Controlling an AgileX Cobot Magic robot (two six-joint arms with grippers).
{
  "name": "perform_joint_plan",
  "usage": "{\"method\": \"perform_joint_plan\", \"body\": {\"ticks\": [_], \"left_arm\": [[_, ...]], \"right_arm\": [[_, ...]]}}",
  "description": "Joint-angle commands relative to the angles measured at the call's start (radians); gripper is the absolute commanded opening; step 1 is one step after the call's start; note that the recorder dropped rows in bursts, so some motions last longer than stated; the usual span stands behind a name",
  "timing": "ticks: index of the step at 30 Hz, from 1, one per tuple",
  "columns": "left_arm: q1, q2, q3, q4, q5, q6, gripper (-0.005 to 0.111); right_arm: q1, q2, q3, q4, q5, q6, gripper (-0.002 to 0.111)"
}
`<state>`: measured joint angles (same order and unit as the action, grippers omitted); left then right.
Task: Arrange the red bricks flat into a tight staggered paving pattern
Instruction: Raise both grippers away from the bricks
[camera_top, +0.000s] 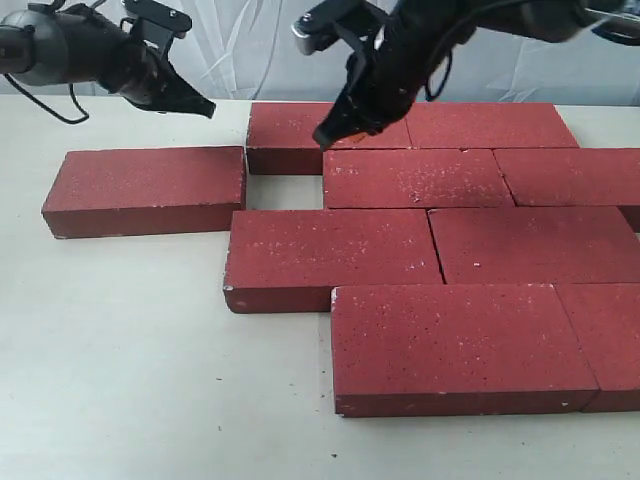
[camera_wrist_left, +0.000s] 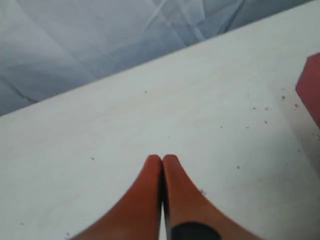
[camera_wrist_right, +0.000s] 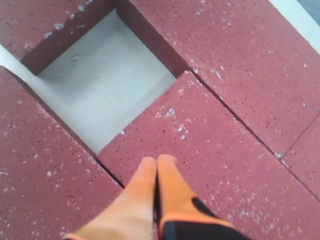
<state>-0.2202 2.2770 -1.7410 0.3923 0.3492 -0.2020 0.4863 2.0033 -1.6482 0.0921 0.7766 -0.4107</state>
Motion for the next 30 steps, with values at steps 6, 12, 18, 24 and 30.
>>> {"method": "perform_joint_plan", "body": {"ticks": [6,12,18,24,30], "left_arm": [[-0.013,0.145,-0.217,-0.526,0.179,0.456,0.0],[-0.021,0.181,-0.223,-0.549,0.169,0.456,0.0],[-0.033,0.181,-0.223,-0.549,0.201,0.456,0.0],[-0.033,0.181,-0.223,-0.554,0.234,0.456,0.0],[-0.033,0.179,-0.223,-0.558,0.225,0.456,0.0]], "right_arm": [[-0.008,-0.302,0.477,0.023,-0.416,-0.037,-0.001],[-0.008,-0.294,0.477,0.018,-0.42,-0.041,-0.001],[-0.008,-0.283,0.477,0.018,-0.445,-0.041,-0.001],[-0.008,-0.283,0.477,0.018,-0.449,-0.041,-0.001],[-0.008,-0.283,0.477,0.018,-0.449,-0.041,-0.001]]}}
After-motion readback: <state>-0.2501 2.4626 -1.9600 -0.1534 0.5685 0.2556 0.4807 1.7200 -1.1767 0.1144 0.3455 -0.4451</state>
